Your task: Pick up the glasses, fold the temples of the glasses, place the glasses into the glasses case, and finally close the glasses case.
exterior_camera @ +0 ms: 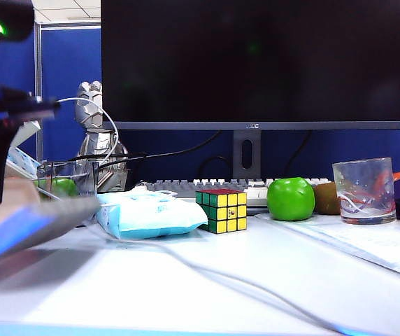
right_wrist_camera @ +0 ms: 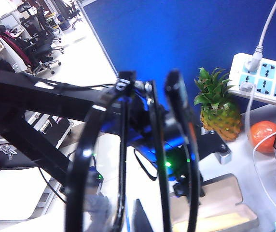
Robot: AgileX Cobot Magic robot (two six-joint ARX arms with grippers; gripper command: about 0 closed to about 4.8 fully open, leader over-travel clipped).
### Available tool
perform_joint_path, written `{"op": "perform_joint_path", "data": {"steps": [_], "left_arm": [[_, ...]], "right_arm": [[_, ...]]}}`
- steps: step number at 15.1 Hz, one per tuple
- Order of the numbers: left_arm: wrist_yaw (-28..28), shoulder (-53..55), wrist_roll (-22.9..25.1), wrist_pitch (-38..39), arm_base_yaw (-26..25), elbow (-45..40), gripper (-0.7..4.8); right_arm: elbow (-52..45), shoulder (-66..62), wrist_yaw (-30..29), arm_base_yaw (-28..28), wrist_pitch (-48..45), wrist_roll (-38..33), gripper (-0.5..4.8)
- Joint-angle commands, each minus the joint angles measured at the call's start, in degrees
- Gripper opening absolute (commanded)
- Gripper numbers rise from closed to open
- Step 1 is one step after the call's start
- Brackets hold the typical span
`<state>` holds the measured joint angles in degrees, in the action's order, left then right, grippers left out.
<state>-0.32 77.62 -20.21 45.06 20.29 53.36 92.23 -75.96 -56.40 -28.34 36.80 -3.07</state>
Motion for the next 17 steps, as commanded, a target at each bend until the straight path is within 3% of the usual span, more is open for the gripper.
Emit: {"op": "perform_joint_path", "data": {"steps": [1, 4, 9, 14, 17], "left_arm": [[8.1, -2.4, 0.3, 1.3, 0.2, 0.2, -0.06], [9.2, -3.5, -1.5, -2.7, 3.7, 0.2, -0.06], [7.4, -1.2, -8.0, -19.7, 15.1, 0.2, -0.06], [6.6, 5.7, -7.4, -22.7, 16.5, 4.0, -0.06], [5.6, 13.6, -5.0, -23.4, 18.1, 12.2, -0.06]], "right_arm": [[0.2, 0.3, 0.0, 0.0, -0.6, 0.3, -0.05], [0.2, 0.6, 4.2, 0.1, 1.8, 0.3, -0.05], [0.2, 3.0, 15.7, 0.4, 15.7, 2.1, -0.05], [0.2, 5.1, 24.7, 2.1, 23.2, 2.1, -0.05], [0.2, 5.5, 28.8, 2.2, 27.8, 2.1, -0.05]]}}
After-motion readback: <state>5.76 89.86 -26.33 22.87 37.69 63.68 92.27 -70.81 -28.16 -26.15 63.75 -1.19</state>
